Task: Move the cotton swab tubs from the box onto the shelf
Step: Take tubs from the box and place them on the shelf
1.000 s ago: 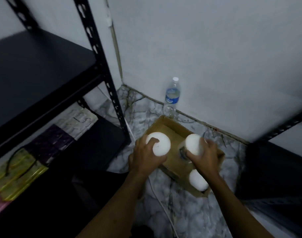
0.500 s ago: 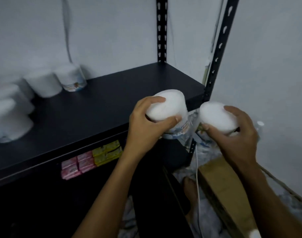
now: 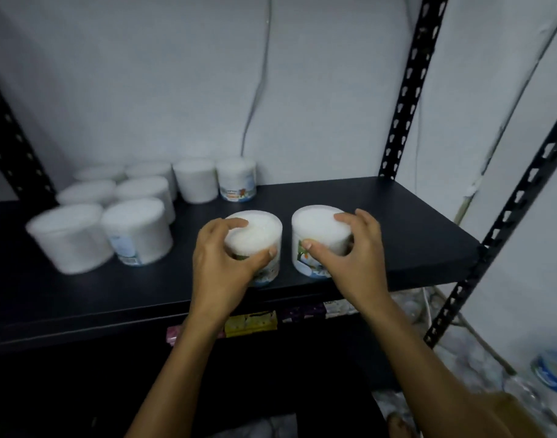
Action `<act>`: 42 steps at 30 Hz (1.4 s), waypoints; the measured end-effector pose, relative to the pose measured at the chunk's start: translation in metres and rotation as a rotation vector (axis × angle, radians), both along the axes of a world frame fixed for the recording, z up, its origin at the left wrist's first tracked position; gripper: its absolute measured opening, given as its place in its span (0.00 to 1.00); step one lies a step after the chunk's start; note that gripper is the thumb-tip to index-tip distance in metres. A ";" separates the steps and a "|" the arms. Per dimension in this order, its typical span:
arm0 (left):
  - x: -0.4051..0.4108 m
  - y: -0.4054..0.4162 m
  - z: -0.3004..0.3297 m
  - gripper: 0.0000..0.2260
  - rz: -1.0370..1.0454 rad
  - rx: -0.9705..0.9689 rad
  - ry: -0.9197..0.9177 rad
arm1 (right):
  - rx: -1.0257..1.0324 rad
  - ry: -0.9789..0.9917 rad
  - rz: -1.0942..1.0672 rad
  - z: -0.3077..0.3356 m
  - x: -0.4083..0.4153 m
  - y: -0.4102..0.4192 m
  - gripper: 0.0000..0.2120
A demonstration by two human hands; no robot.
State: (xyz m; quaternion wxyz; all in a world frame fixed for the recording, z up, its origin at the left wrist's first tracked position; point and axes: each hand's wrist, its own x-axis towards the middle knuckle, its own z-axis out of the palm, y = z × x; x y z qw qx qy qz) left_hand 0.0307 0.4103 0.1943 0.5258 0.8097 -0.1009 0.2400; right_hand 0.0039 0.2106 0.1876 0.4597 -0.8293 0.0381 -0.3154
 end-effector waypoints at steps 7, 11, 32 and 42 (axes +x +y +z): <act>0.039 0.024 0.006 0.13 0.257 0.530 -0.273 | 0.026 0.043 0.165 -0.003 0.070 0.047 0.31; 0.067 0.033 0.009 0.19 0.296 0.636 -0.259 | 0.044 0.102 0.311 -0.005 0.107 0.062 0.34; 0.129 0.045 -0.007 0.24 0.357 0.777 -0.186 | -0.039 0.144 0.335 -0.006 0.158 0.079 0.50; 0.101 0.040 -0.003 0.29 0.295 0.869 -0.162 | -0.113 0.233 0.241 0.001 0.109 0.066 0.26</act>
